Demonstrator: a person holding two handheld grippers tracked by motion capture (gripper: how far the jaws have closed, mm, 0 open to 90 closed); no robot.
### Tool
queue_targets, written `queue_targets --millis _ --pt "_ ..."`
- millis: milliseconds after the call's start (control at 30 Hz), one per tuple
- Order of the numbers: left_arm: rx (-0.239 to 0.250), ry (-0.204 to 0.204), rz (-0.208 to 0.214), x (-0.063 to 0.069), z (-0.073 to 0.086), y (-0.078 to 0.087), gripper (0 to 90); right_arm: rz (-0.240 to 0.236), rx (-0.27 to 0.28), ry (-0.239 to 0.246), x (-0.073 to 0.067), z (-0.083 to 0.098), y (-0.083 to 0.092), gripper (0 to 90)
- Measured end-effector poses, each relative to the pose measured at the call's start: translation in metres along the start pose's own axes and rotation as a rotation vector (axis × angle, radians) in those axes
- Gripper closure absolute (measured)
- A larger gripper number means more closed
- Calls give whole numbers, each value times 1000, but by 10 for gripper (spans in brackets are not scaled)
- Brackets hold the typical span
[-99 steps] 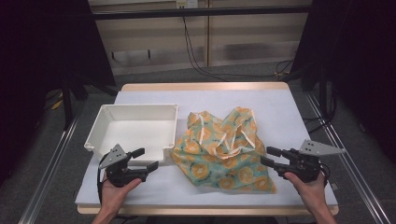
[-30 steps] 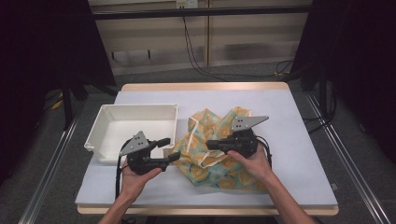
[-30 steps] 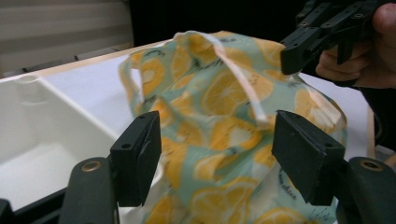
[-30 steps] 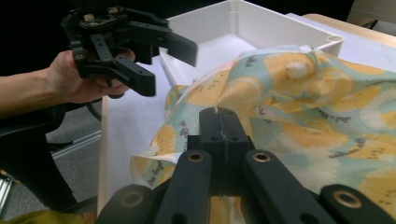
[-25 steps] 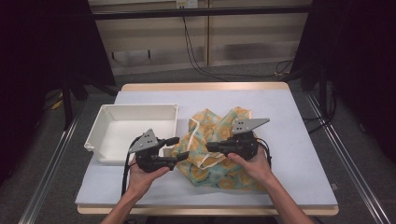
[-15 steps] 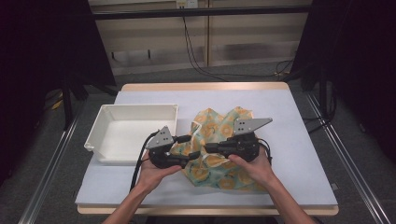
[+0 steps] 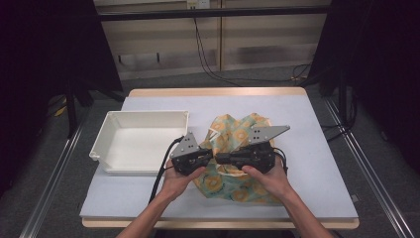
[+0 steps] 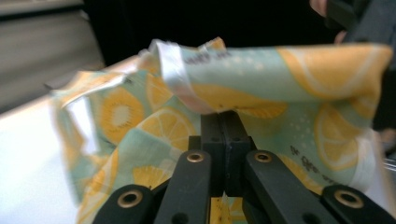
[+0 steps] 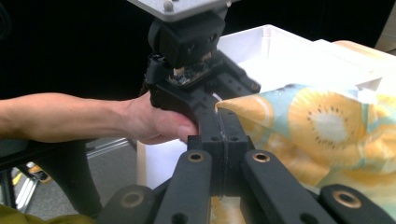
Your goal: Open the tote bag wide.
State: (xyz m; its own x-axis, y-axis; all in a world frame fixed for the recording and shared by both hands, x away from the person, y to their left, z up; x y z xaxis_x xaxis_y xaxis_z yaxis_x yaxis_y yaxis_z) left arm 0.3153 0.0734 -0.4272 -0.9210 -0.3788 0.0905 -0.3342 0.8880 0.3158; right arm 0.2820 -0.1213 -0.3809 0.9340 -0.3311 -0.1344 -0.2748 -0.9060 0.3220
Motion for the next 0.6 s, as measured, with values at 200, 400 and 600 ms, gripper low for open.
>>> queue_targets --millis 200,400,600 --pt "-9 36 30 3 7 10 900 54 13 -13 4 6 12 653" --pt "-36 29 23 6 16 34 900 113 34 -48 13 12 36 535" --pt "-72 32 30 12 28 54 900 218 23 -82 34 22 63 522"
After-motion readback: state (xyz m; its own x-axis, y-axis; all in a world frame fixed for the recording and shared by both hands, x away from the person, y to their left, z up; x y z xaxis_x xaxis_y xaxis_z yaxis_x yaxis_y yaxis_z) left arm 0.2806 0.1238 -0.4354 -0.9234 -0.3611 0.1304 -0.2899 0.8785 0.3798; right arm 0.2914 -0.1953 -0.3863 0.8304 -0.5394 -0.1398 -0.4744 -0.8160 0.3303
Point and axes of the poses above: each handheld gripper's, and its own axes: y roughly backward along the jaws, z roughly out of its underside, x roughly to its right, the point moved 2 cm from there along -y, roughly forward along the jaws, and after that the axes turned 4 degrees about y, right-handed, at the moved point
